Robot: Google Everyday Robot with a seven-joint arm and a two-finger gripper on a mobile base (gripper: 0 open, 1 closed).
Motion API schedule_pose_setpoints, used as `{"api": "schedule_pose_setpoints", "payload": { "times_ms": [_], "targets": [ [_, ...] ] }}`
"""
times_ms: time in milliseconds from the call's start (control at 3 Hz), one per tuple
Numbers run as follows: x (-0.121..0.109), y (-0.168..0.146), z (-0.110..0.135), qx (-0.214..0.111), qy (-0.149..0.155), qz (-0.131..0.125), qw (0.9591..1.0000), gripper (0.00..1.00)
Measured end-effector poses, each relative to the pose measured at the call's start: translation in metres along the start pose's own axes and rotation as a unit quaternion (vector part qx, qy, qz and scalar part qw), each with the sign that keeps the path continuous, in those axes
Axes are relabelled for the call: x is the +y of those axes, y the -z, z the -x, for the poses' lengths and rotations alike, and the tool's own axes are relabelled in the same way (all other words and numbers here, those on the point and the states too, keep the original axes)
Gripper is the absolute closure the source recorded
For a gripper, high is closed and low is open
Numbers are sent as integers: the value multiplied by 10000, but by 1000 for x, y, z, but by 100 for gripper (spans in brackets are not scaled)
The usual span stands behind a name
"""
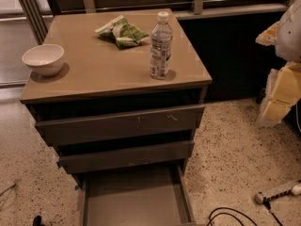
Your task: Place blue plastic bottle into bottom drawer
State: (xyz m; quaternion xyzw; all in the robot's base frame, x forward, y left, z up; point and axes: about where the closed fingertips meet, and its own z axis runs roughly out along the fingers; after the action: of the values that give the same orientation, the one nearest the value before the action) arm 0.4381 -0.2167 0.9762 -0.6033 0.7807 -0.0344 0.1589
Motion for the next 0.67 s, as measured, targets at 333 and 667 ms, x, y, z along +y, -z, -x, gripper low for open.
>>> {"api": "schedule_pose_setpoints", "payload": {
  "times_ms": [333,667],
  "targets": [
    [0,0,0,-2,0,-1,10000,0],
    [-33,-8,15,-386,-90,-150,9991,0]
  ]
}}
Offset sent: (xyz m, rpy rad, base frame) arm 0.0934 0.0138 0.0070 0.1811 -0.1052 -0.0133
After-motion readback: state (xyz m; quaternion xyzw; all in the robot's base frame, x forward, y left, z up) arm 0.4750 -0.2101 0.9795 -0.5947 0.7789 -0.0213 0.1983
